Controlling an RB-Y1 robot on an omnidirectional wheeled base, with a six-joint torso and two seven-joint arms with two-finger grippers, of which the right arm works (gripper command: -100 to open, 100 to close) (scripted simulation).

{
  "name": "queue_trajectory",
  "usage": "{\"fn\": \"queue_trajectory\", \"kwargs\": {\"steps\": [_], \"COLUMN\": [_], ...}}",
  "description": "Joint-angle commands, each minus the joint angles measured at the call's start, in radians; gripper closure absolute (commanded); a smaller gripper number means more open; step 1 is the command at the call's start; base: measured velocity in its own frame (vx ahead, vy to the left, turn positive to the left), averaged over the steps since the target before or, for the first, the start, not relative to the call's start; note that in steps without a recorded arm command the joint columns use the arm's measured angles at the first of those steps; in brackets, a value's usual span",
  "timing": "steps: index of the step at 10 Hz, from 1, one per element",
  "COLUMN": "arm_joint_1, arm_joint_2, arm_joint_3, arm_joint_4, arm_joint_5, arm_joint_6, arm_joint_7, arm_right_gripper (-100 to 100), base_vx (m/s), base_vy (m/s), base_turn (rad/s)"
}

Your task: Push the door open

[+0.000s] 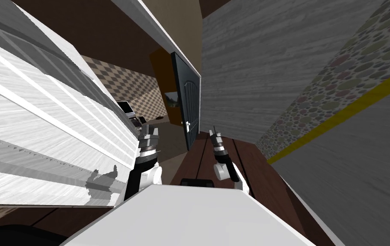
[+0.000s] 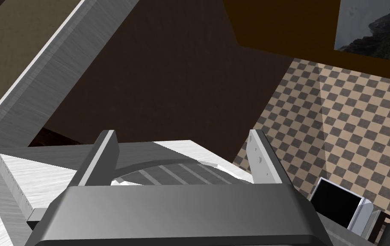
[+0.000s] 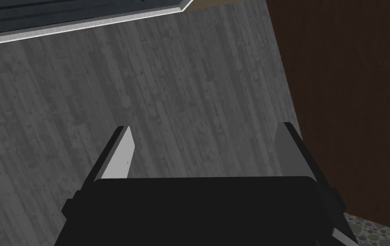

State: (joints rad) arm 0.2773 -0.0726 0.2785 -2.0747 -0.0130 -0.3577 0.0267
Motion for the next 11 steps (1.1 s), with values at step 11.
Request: {"fn": "queue_trajectory", "kwargs": {"steps": [11], "arm_joint_1": [-0.169], "arm_joint_2": [-0.032], "arm_joint_3": [0.215], "arm_joint_4": [0.256], "arm_joint_5": [-0.031], "arm_joint_6": [-0.010], "arm_joint_7": [-0.077], "arm_right_gripper": [-100], "base_vx": [0.127], "base_vy": [-0.051], "base_turn": [0.020]}}
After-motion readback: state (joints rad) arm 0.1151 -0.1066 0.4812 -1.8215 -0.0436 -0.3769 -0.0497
